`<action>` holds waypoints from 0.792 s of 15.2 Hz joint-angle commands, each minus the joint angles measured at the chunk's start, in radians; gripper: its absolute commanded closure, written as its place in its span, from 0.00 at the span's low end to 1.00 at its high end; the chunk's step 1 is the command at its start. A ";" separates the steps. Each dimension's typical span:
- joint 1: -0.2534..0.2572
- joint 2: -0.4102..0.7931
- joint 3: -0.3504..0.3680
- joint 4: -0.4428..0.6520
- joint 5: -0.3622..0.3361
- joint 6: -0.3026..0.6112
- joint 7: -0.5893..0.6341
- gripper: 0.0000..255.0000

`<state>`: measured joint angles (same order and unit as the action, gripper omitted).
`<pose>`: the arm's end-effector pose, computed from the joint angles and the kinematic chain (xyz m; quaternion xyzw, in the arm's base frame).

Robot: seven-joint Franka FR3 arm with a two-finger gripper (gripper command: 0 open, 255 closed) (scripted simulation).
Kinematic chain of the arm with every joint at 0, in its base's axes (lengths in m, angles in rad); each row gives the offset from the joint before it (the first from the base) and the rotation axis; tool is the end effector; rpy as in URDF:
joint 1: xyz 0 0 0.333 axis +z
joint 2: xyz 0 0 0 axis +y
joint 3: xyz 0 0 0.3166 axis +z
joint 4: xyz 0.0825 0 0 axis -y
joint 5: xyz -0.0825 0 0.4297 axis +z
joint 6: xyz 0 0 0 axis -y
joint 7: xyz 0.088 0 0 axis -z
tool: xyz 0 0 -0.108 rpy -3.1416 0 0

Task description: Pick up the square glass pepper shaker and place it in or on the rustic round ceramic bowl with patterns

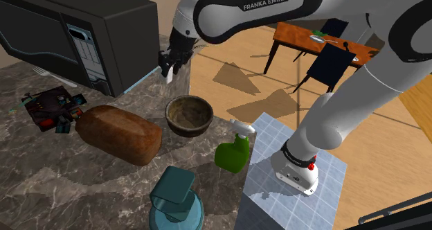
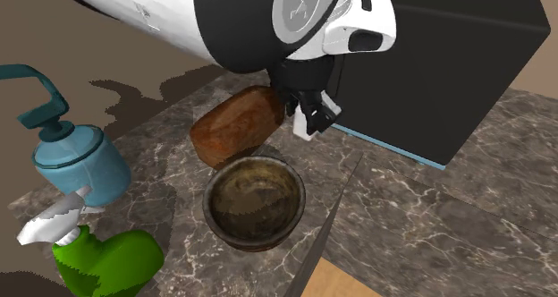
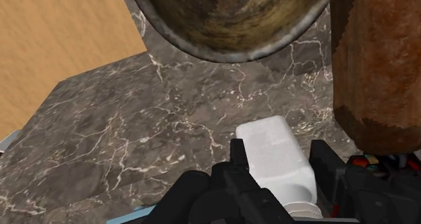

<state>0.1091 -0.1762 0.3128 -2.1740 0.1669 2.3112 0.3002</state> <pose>0.5160 0.2409 0.4758 -0.9872 -0.0157 -0.1279 0.0936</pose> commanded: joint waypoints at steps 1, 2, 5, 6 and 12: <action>0.011 -0.080 -0.001 -0.074 0.028 -0.003 -0.006 1.00; 0.019 -0.119 0.000 -0.109 0.041 -0.006 -0.005 1.00; 0.047 -0.238 0.001 -0.210 0.076 -0.021 0.001 1.00; 0.057 -0.279 0.002 -0.241 0.087 -0.029 0.004 1.00; 0.090 -0.377 0.011 -0.353 0.120 -0.012 0.014 1.00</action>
<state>0.1979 -0.5525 0.3238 -2.5148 0.2842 2.2868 0.3167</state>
